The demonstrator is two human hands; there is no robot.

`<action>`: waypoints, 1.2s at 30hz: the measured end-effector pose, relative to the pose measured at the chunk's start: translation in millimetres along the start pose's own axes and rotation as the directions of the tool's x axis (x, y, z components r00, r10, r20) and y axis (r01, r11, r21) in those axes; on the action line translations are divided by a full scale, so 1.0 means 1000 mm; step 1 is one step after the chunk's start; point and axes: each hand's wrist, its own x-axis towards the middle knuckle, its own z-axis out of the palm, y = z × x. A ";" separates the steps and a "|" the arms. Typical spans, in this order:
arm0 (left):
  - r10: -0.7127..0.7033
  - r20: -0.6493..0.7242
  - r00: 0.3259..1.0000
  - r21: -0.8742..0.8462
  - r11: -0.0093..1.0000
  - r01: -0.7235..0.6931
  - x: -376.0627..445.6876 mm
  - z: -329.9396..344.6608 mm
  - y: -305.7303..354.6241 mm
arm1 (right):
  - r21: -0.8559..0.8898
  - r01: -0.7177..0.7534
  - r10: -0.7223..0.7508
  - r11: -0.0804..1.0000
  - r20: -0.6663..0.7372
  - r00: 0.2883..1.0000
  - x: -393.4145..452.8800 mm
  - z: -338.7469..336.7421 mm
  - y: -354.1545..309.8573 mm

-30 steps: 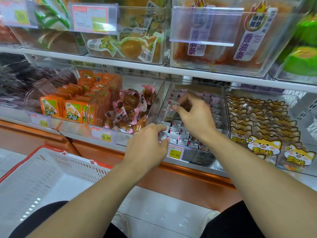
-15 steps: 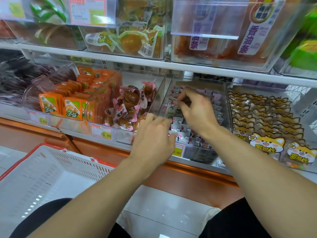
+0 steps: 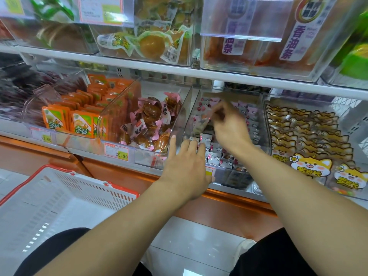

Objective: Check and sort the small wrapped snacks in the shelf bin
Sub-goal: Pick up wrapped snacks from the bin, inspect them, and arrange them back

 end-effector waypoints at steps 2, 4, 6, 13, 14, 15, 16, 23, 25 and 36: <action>-0.003 0.003 1.000 -0.012 1.000 0.003 0.000 0.000 -0.001 | 0.092 -0.053 0.065 0.994 -0.137 0.988 0.005 -0.003 0.003; -0.003 0.011 1.000 -0.012 1.000 0.004 0.000 0.001 0.000 | 0.161 -0.056 0.091 0.985 -0.216 0.972 0.009 -0.005 0.004; 0.000 0.014 1.000 -0.008 1.000 0.000 0.000 0.001 -0.001 | 0.199 -0.044 0.090 0.979 -0.229 0.969 0.010 -0.006 0.004; 0.006 0.000 1.000 -0.033 0.999 -0.006 0.001 -0.002 0.002 | 0.205 0.035 0.005 0.978 -0.189 0.982 0.004 -0.008 -0.005; 0.008 -0.004 1.000 -0.028 1.000 -0.008 0.001 -0.003 0.002 | 0.185 0.059 -0.030 0.981 -0.154 0.988 0.002 -0.008 -0.007; 0.009 -0.010 1.000 -0.026 1.000 -0.009 0.000 -0.003 0.002 | 0.146 0.084 -0.069 0.986 -0.106 0.992 -0.001 -0.008 -0.009; 0.008 -0.016 1.000 -0.032 0.999 -0.008 -0.001 -0.003 0.003 | 0.107 0.107 -0.102 0.988 -0.051 0.993 -0.003 -0.007 -0.011; 0.023 0.018 1.000 -0.065 0.998 -0.022 -0.015 0.001 0.002 | 0.093 0.143 -0.146 0.985 0.020 0.989 -0.008 -0.008 -0.019; 0.033 0.022 0.999 -0.063 0.997 -0.032 -0.017 0.003 0.000 | 0.157 0.105 -0.097 0.982 -0.058 0.994 -0.007 -0.008 -0.019; -0.020 -0.120 0.993 -0.035 0.999 0.016 0.006 -0.009 -0.001 | 0.364 -0.178 0.247 0.914 -0.152 0.957 0.004 -0.012 -0.009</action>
